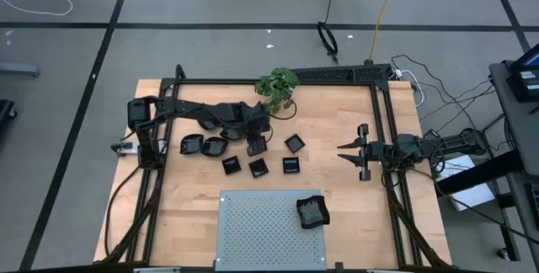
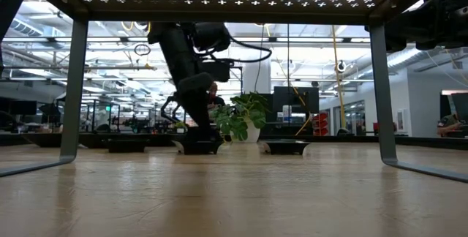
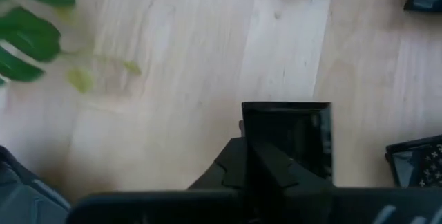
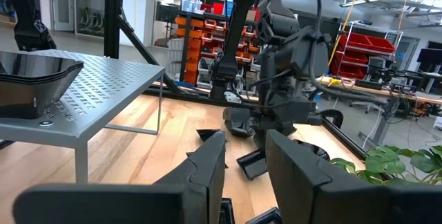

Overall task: Pick & Place Mini shaped plates
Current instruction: Put the square plate on the shelf, then stack the square plate onto the other square plate on the shelf

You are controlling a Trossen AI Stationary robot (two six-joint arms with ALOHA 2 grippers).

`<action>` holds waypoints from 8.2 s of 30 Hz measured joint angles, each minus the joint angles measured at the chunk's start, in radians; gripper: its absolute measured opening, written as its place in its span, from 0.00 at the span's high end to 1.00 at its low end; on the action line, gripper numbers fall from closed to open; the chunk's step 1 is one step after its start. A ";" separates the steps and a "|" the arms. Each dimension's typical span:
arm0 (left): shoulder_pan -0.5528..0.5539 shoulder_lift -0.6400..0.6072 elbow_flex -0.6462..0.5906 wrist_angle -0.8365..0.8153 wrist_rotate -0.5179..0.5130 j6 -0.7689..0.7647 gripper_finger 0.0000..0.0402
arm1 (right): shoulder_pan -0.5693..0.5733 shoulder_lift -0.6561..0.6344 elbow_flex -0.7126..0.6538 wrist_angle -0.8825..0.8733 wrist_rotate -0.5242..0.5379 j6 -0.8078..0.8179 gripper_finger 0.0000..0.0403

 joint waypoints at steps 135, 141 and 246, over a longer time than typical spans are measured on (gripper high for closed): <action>-0.056 -0.459 -0.134 -0.371 -0.261 -0.293 0.45 | 0.000 0.047 0.000 -0.029 0.000 0.000 0.76; 0.021 -0.459 -0.326 -0.181 -0.218 -0.347 0.41 | 0.000 0.047 0.000 -0.029 0.000 0.000 0.77; -0.239 -0.459 -0.589 0.193 -0.017 -0.290 0.47 | 0.000 0.047 0.000 -0.029 0.000 0.000 0.76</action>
